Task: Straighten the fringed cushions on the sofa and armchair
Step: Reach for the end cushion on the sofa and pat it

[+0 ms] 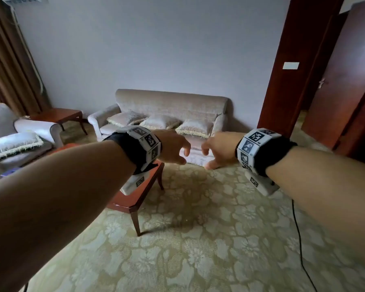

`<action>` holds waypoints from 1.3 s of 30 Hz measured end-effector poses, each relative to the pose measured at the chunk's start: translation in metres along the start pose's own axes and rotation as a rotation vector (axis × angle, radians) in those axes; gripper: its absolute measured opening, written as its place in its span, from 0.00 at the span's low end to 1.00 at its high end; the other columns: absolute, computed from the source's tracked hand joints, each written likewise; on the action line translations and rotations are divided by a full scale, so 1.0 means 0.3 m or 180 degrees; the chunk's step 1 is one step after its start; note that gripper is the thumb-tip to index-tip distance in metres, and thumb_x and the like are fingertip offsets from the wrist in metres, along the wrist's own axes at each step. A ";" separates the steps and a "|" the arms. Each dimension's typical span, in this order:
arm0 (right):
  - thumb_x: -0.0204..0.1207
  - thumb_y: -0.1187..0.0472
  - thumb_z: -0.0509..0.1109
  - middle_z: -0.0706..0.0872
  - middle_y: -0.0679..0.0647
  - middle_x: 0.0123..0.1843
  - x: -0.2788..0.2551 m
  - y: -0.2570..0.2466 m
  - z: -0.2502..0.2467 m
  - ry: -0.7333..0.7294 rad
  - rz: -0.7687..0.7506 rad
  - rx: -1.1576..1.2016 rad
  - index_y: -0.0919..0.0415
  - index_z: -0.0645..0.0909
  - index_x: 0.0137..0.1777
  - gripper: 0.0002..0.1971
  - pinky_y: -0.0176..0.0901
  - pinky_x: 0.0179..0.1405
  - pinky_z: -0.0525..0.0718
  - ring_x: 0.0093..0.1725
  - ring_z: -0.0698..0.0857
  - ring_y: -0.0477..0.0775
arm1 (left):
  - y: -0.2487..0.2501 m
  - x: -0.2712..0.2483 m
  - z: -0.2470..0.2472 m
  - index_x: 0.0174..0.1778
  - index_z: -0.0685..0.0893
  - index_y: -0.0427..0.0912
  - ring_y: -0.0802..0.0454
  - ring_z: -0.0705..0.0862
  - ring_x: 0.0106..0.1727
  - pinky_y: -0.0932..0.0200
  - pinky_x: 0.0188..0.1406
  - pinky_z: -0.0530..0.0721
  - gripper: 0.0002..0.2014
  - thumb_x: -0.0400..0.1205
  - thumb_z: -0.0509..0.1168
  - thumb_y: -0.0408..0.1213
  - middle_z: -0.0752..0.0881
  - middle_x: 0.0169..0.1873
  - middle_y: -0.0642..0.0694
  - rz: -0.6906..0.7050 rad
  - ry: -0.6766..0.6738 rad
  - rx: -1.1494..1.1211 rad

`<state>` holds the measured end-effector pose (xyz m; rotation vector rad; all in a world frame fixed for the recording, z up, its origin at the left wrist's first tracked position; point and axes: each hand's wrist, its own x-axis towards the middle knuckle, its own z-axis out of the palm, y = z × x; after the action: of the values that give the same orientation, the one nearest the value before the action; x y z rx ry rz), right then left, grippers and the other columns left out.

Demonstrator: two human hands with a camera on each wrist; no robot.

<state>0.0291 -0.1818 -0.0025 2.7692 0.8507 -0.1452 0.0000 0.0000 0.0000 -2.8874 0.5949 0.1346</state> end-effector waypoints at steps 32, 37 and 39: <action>0.76 0.34 0.71 0.79 0.47 0.47 1.786 1.170 0.206 -0.0469 0.0295 0.0296 0.49 0.71 0.79 0.35 0.43 0.46 0.74 0.45 0.76 0.51 | -0.855 2.069 0.172 0.72 0.79 0.56 0.47 0.82 0.66 0.48 0.64 0.79 0.20 0.84 0.63 0.54 0.87 0.62 0.53 0.0324 -0.0552 0.0117; 0.77 0.35 0.71 0.83 0.53 0.68 2.124 1.475 0.171 -0.0459 0.0157 0.0344 0.48 0.71 0.80 0.35 0.45 0.51 0.76 0.63 0.83 0.57 | -0.983 2.463 0.101 0.72 0.78 0.58 0.47 0.83 0.66 0.46 0.66 0.80 0.19 0.85 0.63 0.54 0.87 0.62 0.53 0.0177 -0.0571 -0.0006; 0.76 0.34 0.70 0.83 0.52 0.71 2.268 1.566 0.154 -0.0390 0.0101 0.0349 0.48 0.70 0.80 0.35 0.49 0.59 0.79 0.68 0.82 0.58 | -1.046 2.588 0.085 0.72 0.79 0.58 0.48 0.83 0.66 0.47 0.67 0.80 0.19 0.85 0.63 0.53 0.88 0.61 0.52 0.0123 -0.0517 -0.0145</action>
<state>0.8545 -0.2029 -0.0653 2.8385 0.7895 -0.3620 0.8347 -0.0086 -0.0709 -2.8725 0.6251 0.3889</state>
